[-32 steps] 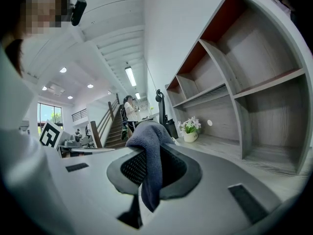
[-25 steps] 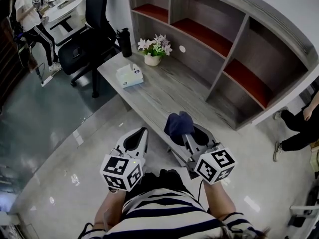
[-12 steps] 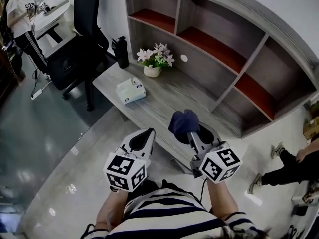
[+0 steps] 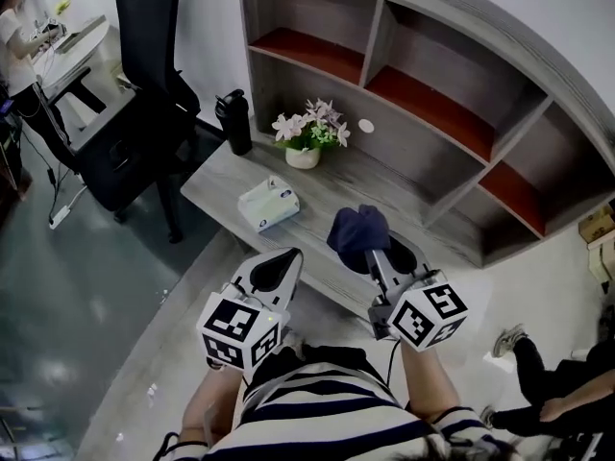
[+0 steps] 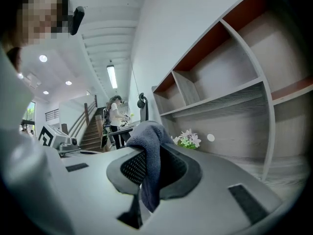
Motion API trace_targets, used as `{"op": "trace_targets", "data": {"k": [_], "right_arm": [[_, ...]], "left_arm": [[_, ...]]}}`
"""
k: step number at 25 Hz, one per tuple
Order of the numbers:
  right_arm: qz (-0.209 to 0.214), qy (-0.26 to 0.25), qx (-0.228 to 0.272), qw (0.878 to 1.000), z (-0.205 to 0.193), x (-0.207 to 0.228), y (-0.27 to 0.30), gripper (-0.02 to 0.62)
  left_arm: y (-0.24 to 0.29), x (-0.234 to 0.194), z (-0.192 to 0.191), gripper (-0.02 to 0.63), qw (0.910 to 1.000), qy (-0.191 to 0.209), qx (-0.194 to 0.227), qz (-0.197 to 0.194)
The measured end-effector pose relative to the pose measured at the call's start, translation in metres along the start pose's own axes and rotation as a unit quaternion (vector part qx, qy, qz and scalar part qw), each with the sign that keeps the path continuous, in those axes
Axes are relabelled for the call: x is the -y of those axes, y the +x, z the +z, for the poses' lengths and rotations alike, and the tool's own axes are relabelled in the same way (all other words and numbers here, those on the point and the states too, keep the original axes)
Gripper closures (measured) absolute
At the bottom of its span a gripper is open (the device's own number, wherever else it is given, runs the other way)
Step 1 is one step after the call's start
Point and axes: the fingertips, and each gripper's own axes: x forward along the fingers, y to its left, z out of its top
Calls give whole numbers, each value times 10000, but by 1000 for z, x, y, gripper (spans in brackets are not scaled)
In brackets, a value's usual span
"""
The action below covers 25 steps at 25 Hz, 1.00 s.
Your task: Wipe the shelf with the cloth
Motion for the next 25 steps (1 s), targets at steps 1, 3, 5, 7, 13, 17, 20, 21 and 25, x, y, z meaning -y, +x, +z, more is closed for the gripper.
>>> {"op": "trace_targets", "data": {"k": [1,3,5,7,13,17,20,21,25], "right_arm": [[-56,4,-5,10000,0,-1,4,537],[-124,-9,-28,9999,-1,-3,10,537],[-163,-32,-66,9998,-1,-2,15,538],[-236,-15,-99,9997,1,3,18,537],[-232,21,-47,9997,10,24,33,537],[-125,-73,68,9999,26,37,40,537],[-67,-171,103,9998,37,45,42,538],[-62,-189,121,9997,41,48,42,537],[8,-205,197,9996,56,60,40,537]], "left_arm": [[1,-5,0,589,10000,-2,-25,-43],[5,-16,0,589,9999,-52,-59,-98],[11,-23,3,589,9998,-117,-65,-144],[18,-24,8,589,9997,-138,-55,-213],[48,-31,21,589,9996,-132,-3,-231],[70,-30,32,589,9996,-30,4,-292],[86,-30,41,589,9996,18,41,-283],[92,-30,44,589,9996,38,42,-285],[113,-26,57,589,9995,85,26,-290]]}}
